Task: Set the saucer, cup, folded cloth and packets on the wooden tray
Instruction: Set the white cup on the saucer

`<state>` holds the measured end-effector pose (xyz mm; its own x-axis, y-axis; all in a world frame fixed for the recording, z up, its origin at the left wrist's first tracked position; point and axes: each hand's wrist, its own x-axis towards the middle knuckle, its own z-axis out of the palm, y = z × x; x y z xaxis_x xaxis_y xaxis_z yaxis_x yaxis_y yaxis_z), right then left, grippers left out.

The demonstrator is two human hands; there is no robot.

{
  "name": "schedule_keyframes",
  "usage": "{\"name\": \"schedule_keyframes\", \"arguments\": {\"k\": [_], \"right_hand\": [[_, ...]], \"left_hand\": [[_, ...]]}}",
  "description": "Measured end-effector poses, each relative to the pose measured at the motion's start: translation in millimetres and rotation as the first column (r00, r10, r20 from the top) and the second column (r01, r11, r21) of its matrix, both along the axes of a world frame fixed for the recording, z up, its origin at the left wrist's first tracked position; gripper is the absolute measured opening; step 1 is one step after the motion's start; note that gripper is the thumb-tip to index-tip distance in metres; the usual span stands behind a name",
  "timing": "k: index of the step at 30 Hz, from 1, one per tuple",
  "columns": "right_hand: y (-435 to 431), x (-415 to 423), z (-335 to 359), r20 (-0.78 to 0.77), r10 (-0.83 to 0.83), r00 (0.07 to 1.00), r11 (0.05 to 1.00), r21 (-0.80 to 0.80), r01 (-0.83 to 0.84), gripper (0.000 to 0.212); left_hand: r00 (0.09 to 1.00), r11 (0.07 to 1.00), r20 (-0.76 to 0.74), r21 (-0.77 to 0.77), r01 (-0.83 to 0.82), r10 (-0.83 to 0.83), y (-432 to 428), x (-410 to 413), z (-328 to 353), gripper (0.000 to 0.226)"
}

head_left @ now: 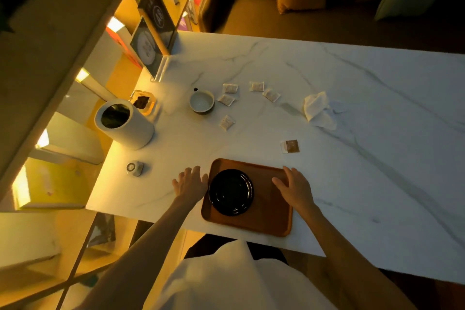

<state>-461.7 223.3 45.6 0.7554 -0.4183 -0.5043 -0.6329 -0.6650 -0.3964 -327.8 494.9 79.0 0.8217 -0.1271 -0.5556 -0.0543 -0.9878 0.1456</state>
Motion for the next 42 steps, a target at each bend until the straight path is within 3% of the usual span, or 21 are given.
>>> {"name": "schedule_keyframes", "arguments": {"k": [5,9,17,26,33,42], "right_hand": [[17.4,55.3,9.7,0.047,0.123,0.991,0.987,0.100,-0.127,0.069],[28.7,117.8,16.7,0.061,0.170,0.984,0.972,0.155,-0.177,0.068],[48.8,254.3,27.4,0.077,0.111,0.991,0.976,0.178,-0.124,0.061],[53.3,370.4,7.3,0.042,0.000,0.999,0.980,0.200,-0.008,0.063],[60.4,404.2,-18.3,-0.001,-0.024,1.000,0.960,0.279,0.023,0.057],[65.4,408.6,-34.3,0.090,-0.040,0.995,0.917,0.399,0.001,0.037]], "left_hand": [[0.998,0.997,0.020,0.041,-0.064,0.063,19.1,18.2,10.6,0.048],[0.991,0.991,0.021,-0.023,-0.133,0.133,25.5,56.7,17.8,0.046],[0.981,0.972,0.009,-0.143,-0.189,0.192,13.7,182.8,6.8,0.043],[0.945,0.871,-0.128,-0.367,-0.327,0.301,-28.8,278.1,-27.1,0.056],[0.921,0.835,-0.267,-0.404,-0.374,0.283,-45.1,307.8,-44.6,0.054],[0.895,0.796,-0.361,-0.443,-0.413,0.263,-48.9,313.4,-60.3,0.051]]}}
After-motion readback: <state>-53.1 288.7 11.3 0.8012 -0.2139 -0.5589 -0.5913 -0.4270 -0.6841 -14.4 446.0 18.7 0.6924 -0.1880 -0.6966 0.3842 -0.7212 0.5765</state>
